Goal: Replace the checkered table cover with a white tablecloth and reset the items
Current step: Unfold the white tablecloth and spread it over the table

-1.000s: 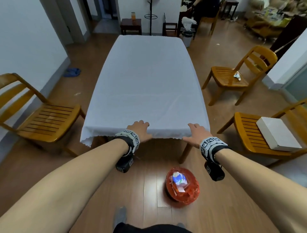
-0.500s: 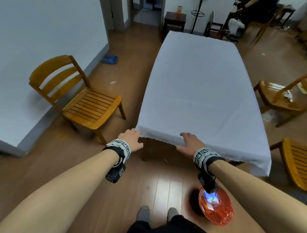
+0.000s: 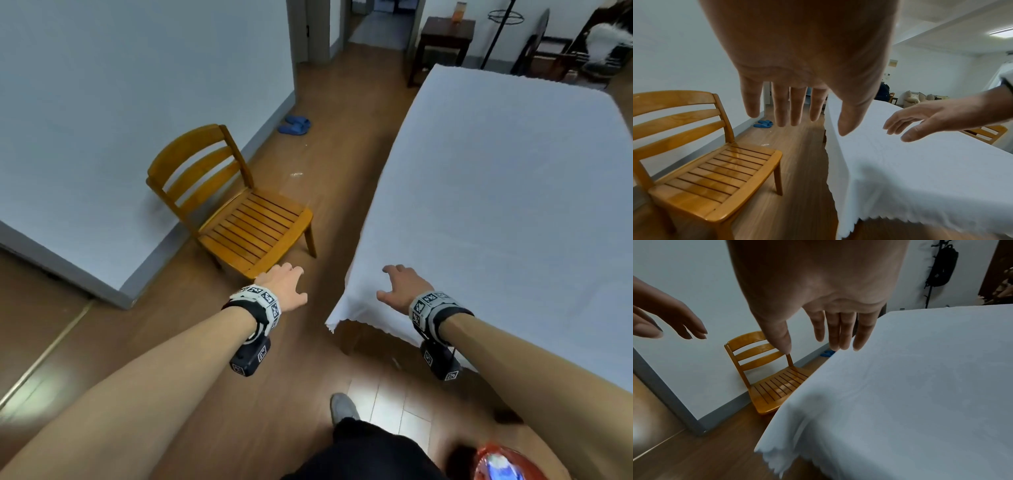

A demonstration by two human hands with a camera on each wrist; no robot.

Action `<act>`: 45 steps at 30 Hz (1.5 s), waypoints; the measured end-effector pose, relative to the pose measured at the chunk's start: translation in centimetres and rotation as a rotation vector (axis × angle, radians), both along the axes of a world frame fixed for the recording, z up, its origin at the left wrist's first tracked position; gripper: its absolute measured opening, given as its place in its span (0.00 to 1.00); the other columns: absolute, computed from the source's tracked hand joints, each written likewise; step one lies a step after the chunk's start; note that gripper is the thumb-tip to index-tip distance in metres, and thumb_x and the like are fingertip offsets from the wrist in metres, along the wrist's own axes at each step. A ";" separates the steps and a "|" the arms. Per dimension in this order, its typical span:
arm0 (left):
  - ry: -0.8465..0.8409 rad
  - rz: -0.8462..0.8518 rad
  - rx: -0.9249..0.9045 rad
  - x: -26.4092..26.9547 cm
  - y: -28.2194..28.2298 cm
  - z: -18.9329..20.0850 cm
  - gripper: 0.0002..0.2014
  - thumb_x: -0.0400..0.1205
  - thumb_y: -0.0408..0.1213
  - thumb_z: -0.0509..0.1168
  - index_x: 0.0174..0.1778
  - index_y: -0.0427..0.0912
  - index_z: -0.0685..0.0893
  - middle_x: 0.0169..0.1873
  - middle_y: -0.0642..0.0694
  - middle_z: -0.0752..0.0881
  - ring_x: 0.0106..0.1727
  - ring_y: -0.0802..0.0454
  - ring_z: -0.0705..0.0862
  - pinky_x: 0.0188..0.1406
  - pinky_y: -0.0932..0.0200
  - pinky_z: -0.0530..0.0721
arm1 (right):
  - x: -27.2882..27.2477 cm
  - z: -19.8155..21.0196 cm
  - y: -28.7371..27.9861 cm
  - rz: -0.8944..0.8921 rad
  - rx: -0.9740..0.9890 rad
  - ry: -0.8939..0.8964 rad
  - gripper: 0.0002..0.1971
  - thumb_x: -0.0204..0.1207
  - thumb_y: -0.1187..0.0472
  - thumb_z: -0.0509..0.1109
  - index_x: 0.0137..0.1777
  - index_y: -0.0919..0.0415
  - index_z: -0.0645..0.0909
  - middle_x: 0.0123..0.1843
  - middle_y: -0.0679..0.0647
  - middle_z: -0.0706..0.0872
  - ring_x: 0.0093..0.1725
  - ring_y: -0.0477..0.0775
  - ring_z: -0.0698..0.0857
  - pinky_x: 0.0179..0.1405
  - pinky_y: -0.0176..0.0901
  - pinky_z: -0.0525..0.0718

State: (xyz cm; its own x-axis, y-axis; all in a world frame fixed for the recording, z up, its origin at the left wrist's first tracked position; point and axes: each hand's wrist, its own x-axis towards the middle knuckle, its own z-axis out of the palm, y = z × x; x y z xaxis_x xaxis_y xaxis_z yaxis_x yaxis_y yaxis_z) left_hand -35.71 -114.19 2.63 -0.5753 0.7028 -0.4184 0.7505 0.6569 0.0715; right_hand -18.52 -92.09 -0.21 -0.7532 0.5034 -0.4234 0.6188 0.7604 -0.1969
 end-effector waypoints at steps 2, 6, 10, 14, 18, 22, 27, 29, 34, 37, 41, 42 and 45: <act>0.022 0.011 -0.005 -2.7 1.4 0.6 0.31 0.81 0.58 0.61 0.79 0.52 0.68 0.73 0.48 0.74 0.73 0.45 0.74 0.65 0.43 0.79 | -3.2 -0.1 1.7 0.015 0.005 0.008 0.34 0.78 0.45 0.66 0.82 0.54 0.64 0.78 0.56 0.72 0.74 0.59 0.74 0.64 0.56 0.82; 0.028 0.040 -0.023 -7.5 3.9 0.8 0.31 0.81 0.58 0.61 0.79 0.52 0.68 0.73 0.48 0.74 0.72 0.45 0.74 0.64 0.43 0.79 | -9.2 -0.7 4.1 0.068 0.019 0.008 0.34 0.79 0.45 0.66 0.82 0.55 0.64 0.78 0.56 0.72 0.75 0.59 0.73 0.67 0.57 0.81; 0.015 0.050 -0.026 -12.0 5.8 0.1 0.30 0.81 0.58 0.61 0.78 0.52 0.68 0.72 0.48 0.75 0.70 0.46 0.75 0.62 0.44 0.80 | -14.7 -1.8 5.2 0.111 0.033 -0.029 0.34 0.78 0.43 0.66 0.82 0.55 0.64 0.78 0.56 0.73 0.75 0.59 0.73 0.67 0.59 0.81; -0.015 0.024 -0.024 -18.2 7.5 -1.4 0.28 0.80 0.58 0.61 0.74 0.51 0.72 0.68 0.48 0.77 0.66 0.46 0.77 0.60 0.45 0.80 | -20.9 -3.1 6.2 0.129 0.038 -0.052 0.34 0.78 0.42 0.65 0.81 0.55 0.64 0.78 0.55 0.72 0.76 0.59 0.73 0.67 0.58 0.81; -0.036 -0.050 -0.025 -26.0 9.9 -2.9 0.28 0.80 0.57 0.61 0.75 0.50 0.72 0.71 0.46 0.76 0.68 0.44 0.76 0.63 0.44 0.79 | -26.8 -4.2 7.6 0.057 0.035 -0.049 0.34 0.79 0.43 0.64 0.82 0.55 0.63 0.80 0.55 0.71 0.77 0.58 0.71 0.71 0.57 0.78; -0.069 -0.168 -0.035 -32.6 12.8 -3.2 0.30 0.81 0.55 0.60 0.78 0.49 0.69 0.74 0.46 0.74 0.72 0.44 0.74 0.66 0.42 0.78 | -30.4 -4.2 8.7 -0.106 -0.005 -0.070 0.33 0.79 0.44 0.65 0.82 0.55 0.63 0.80 0.55 0.71 0.77 0.57 0.72 0.72 0.56 0.77; -0.088 -0.321 -0.010 -39.0 18.8 -2.9 0.29 0.81 0.54 0.61 0.78 0.49 0.70 0.72 0.47 0.75 0.71 0.45 0.75 0.65 0.42 0.79 | -32.6 -2.8 10.7 -0.296 -0.011 -0.050 0.32 0.80 0.45 0.65 0.82 0.54 0.64 0.79 0.54 0.72 0.75 0.56 0.75 0.70 0.55 0.80; -0.108 -0.385 0.002 -40.1 21.6 -3.2 0.29 0.81 0.55 0.60 0.78 0.50 0.70 0.72 0.47 0.76 0.71 0.45 0.75 0.65 0.43 0.79 | -32.5 -2.5 11.8 -0.345 -0.011 -0.063 0.32 0.80 0.46 0.64 0.82 0.54 0.64 0.79 0.53 0.72 0.75 0.56 0.74 0.69 0.55 0.80; -0.141 -0.517 -0.023 -40.8 29.5 -4.6 0.29 0.82 0.55 0.60 0.78 0.50 0.69 0.72 0.48 0.75 0.71 0.46 0.74 0.65 0.45 0.77 | -31.8 -2.7 16.9 -0.475 -0.020 -0.103 0.31 0.80 0.47 0.63 0.82 0.54 0.63 0.79 0.53 0.71 0.77 0.56 0.71 0.69 0.56 0.80; -0.143 -0.575 -0.035 -41.2 35.2 -5.1 0.29 0.82 0.55 0.60 0.78 0.50 0.69 0.73 0.48 0.75 0.72 0.46 0.74 0.66 0.45 0.77 | -31.7 -3.3 21.6 -0.553 -0.030 -0.096 0.31 0.80 0.49 0.63 0.82 0.55 0.64 0.79 0.53 0.71 0.77 0.56 0.71 0.68 0.56 0.80; -0.136 -0.623 -0.070 -42.0 43.4 -5.0 0.29 0.82 0.55 0.60 0.78 0.51 0.69 0.73 0.49 0.75 0.72 0.46 0.75 0.63 0.46 0.78 | -32.0 -4.1 28.6 -0.620 -0.060 -0.080 0.30 0.80 0.50 0.63 0.81 0.56 0.65 0.78 0.55 0.72 0.76 0.57 0.71 0.68 0.56 0.80; -0.143 -0.620 -0.075 -42.3 45.4 -4.8 0.28 0.82 0.54 0.60 0.78 0.51 0.69 0.73 0.49 0.75 0.72 0.46 0.75 0.62 0.46 0.78 | -32.3 -4.1 30.2 -0.629 -0.074 -0.077 0.30 0.79 0.50 0.63 0.81 0.56 0.65 0.78 0.55 0.72 0.76 0.57 0.71 0.68 0.56 0.79; -0.134 -0.615 -0.055 -43.5 51.2 -3.9 0.28 0.82 0.54 0.59 0.78 0.52 0.70 0.72 0.50 0.75 0.71 0.46 0.76 0.61 0.47 0.78 | -33.6 -4.1 35.5 -0.631 -0.070 -0.047 0.30 0.80 0.52 0.63 0.81 0.56 0.65 0.78 0.55 0.72 0.76 0.56 0.72 0.68 0.55 0.80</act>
State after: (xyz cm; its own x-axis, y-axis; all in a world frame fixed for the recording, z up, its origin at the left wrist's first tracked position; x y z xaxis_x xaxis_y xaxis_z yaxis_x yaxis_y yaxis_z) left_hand -79.25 -63.04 -1.29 -0.0131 0.8635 -0.5041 0.9790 0.1138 0.1694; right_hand -52.12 -56.63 -4.31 -0.3008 0.8139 -0.4970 0.9527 0.2334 -0.1945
